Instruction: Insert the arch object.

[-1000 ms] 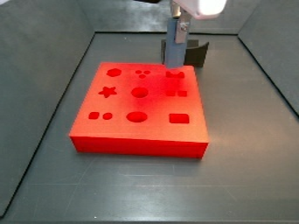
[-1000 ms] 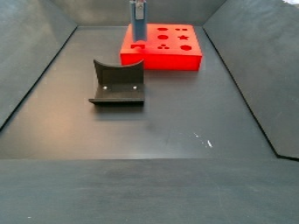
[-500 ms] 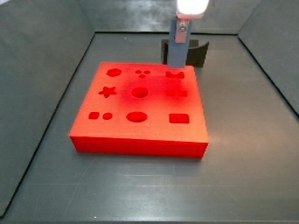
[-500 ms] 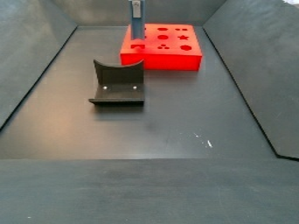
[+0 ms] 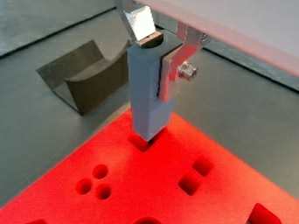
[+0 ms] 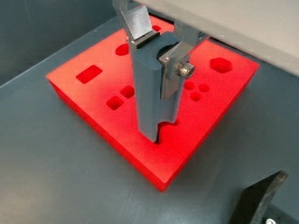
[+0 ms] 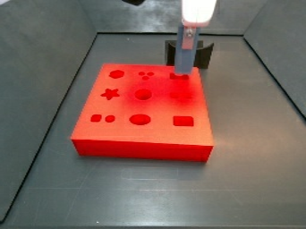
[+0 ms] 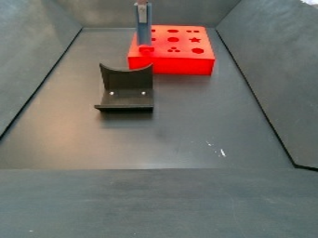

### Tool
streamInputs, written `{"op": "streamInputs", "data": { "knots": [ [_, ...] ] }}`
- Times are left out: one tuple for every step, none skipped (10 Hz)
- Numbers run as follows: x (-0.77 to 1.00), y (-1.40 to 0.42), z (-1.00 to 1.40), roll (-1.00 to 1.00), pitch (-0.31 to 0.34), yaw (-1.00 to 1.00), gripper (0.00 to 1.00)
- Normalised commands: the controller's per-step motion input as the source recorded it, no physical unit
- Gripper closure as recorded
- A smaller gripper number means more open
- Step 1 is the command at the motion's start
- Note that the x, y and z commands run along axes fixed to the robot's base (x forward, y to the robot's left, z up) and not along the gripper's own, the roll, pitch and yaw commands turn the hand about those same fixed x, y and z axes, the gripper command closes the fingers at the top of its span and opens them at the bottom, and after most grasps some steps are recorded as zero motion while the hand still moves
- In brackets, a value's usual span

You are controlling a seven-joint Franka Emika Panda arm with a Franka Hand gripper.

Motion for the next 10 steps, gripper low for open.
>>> {"op": "streamInputs", "data": {
  "knots": [
    [-0.07, 0.0, -0.04, 0.05, 0.0, -0.07, 1.0],
    [-0.22, 0.0, 0.0, 0.05, 0.0, -0.14, 1.0],
    [-0.11, 0.0, -0.01, 0.04, 0.0, -0.1, 1.0],
    [0.12, -0.01, -0.12, 0.03, 0.0, 0.0, 1.0],
    [0.15, 0.0, -0.15, 0.03, 0.0, 0.0, 1.0],
    [0.05, 0.0, -0.11, 0.01, 0.0, 0.0, 1.0],
    [0.0, 0.0, -0.15, 0.0, -0.007, 0.0, 1.0],
    [0.0, 0.0, -0.19, 0.01, -0.027, 0.0, 1.0],
    [-0.11, 0.0, -0.13, 0.04, -0.014, 0.0, 1.0],
    [-0.03, 0.0, -0.13, 0.01, -0.026, 0.0, 1.0]
  ]
}}
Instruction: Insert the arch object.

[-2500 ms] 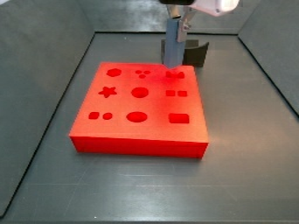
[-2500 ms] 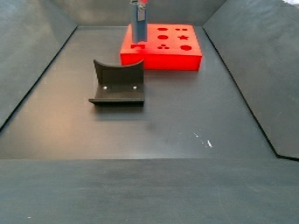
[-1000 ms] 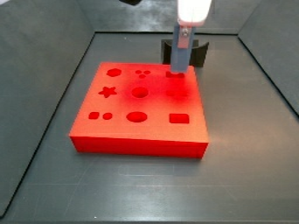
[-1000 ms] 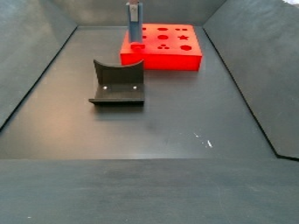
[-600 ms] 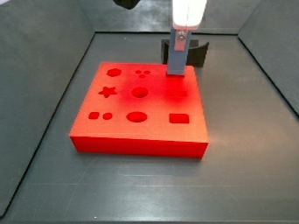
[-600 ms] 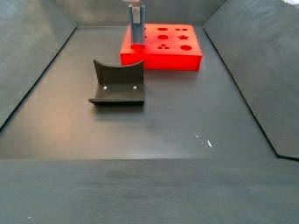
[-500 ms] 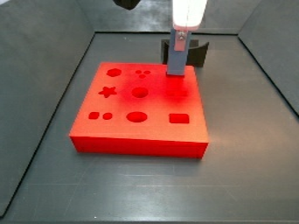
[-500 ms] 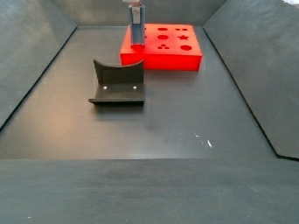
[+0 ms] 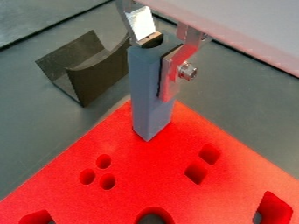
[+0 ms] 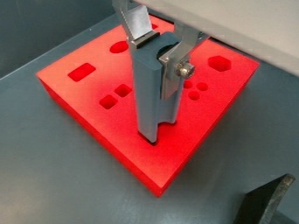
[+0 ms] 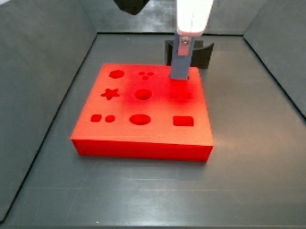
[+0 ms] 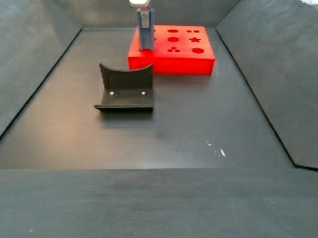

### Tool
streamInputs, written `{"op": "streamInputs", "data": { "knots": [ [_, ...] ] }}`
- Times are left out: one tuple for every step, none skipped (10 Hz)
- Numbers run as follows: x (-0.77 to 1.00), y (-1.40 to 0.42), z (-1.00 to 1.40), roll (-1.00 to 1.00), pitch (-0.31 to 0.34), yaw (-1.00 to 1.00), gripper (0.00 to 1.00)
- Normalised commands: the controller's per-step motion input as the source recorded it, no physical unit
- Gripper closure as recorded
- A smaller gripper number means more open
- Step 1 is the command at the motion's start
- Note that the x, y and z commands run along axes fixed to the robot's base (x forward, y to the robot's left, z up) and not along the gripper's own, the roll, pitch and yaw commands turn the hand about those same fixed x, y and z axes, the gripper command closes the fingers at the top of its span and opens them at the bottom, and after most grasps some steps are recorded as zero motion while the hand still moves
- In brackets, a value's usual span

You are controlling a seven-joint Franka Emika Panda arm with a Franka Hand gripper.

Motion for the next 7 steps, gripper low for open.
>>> {"op": "streamInputs", "data": {
  "knots": [
    [0.09, 0.0, -0.15, 0.01, -0.01, 0.0, 1.0],
    [0.09, 0.03, -0.13, 0.05, 0.0, 0.03, 1.0],
    [0.01, 0.0, -0.1, 0.04, 0.0, 0.01, 1.0],
    [0.0, 0.0, -0.09, 0.06, 0.0, 0.0, 1.0],
    [0.0, -0.03, -0.11, 0.06, 0.0, 0.0, 1.0],
    [0.0, -0.05, -0.17, 0.07, -0.003, 0.0, 1.0],
    [0.0, -0.03, -0.25, 0.13, -0.027, 0.17, 1.0]
  ]
}}
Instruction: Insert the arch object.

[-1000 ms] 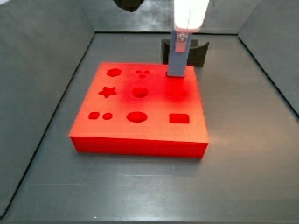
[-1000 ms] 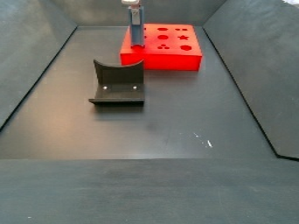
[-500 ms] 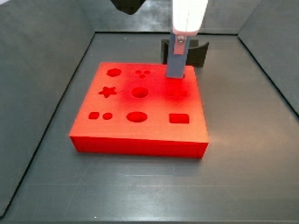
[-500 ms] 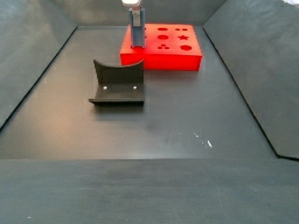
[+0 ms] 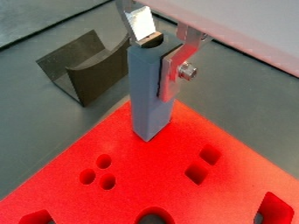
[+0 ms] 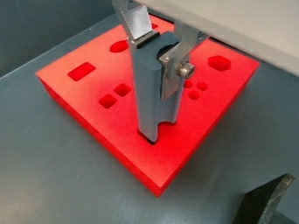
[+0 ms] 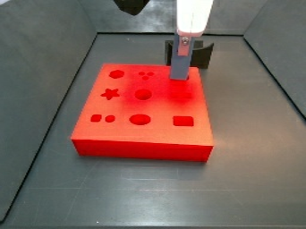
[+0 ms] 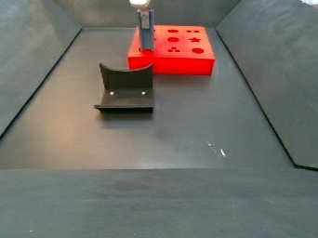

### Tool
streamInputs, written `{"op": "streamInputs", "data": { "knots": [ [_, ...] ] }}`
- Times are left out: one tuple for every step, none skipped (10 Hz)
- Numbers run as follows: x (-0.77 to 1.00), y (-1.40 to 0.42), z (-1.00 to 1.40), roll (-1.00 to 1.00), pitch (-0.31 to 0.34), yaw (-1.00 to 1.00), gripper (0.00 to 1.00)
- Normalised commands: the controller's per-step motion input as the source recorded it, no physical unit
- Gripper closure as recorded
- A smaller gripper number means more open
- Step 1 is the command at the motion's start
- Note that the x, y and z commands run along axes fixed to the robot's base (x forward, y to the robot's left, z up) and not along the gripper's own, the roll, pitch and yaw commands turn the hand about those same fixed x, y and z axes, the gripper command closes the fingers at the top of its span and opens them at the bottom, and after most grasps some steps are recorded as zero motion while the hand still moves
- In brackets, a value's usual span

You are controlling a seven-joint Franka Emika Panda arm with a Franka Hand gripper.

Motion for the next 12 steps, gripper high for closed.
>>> {"op": "streamInputs", "data": {
  "knots": [
    [0.0, -0.1, -0.09, 0.19, -0.007, 0.37, 1.0],
    [0.02, 0.0, -0.15, 0.11, -0.014, 0.39, 1.0],
    [0.02, 0.0, -0.12, 0.02, -0.014, 0.35, 1.0],
    [0.0, 0.0, -0.1, 0.01, -0.011, 0.25, 1.0],
    [0.04, 0.0, -0.05, 0.0, 0.0, 0.04, 1.0],
    [0.06, 0.0, -0.07, 0.0, 0.0, 0.0, 1.0],
    [0.11, 0.0, -0.11, 0.0, 0.0, -0.11, 1.0],
    [0.06, 0.0, -0.17, 0.0, -0.011, -0.21, 1.0],
    [0.11, 0.0, -0.27, -0.01, -0.043, -0.35, 1.0],
    [0.1, 0.0, -0.3, 0.0, -0.026, -0.35, 1.0],
    [0.08, 0.0, -0.28, 0.0, -0.009, -0.33, 1.0],
    [0.0, 0.0, -0.32, 0.0, 0.0, -0.27, 1.0]
  ]
}}
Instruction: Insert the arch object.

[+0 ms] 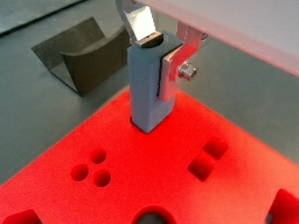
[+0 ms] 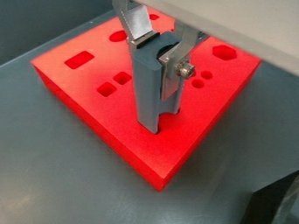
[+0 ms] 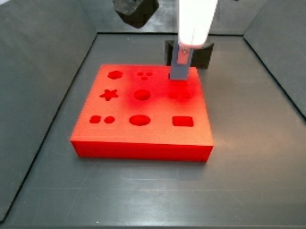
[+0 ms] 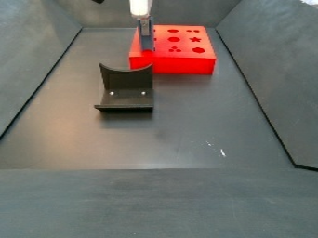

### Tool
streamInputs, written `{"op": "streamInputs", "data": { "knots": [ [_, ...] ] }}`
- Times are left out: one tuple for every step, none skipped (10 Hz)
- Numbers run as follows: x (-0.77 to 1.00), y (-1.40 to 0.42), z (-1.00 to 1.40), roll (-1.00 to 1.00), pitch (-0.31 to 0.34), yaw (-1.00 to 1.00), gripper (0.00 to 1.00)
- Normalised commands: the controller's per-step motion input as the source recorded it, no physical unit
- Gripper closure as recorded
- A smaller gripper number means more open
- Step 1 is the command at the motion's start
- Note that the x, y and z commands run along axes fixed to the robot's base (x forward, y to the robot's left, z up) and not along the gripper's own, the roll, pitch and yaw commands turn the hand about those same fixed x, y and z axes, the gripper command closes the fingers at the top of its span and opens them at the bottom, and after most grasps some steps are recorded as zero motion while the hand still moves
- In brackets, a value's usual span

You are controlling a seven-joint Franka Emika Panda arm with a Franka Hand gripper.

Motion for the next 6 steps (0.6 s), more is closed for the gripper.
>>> {"op": "streamInputs", "data": {
  "knots": [
    [0.0, 0.0, -0.38, 0.01, 0.0, -0.19, 1.0],
    [0.0, 0.0, -0.37, 0.08, 0.0, -0.11, 1.0],
    [0.0, 0.0, -0.36, 0.1, -0.009, -0.09, 1.0],
    [0.0, -0.01, -0.41, 0.12, -0.02, -0.02, 1.0],
    [0.0, -0.01, -0.45, 0.1, -0.023, 0.0, 1.0],
    [0.01, -0.02, -0.46, 0.1, -0.02, -0.01, 1.0]
  ]
}}
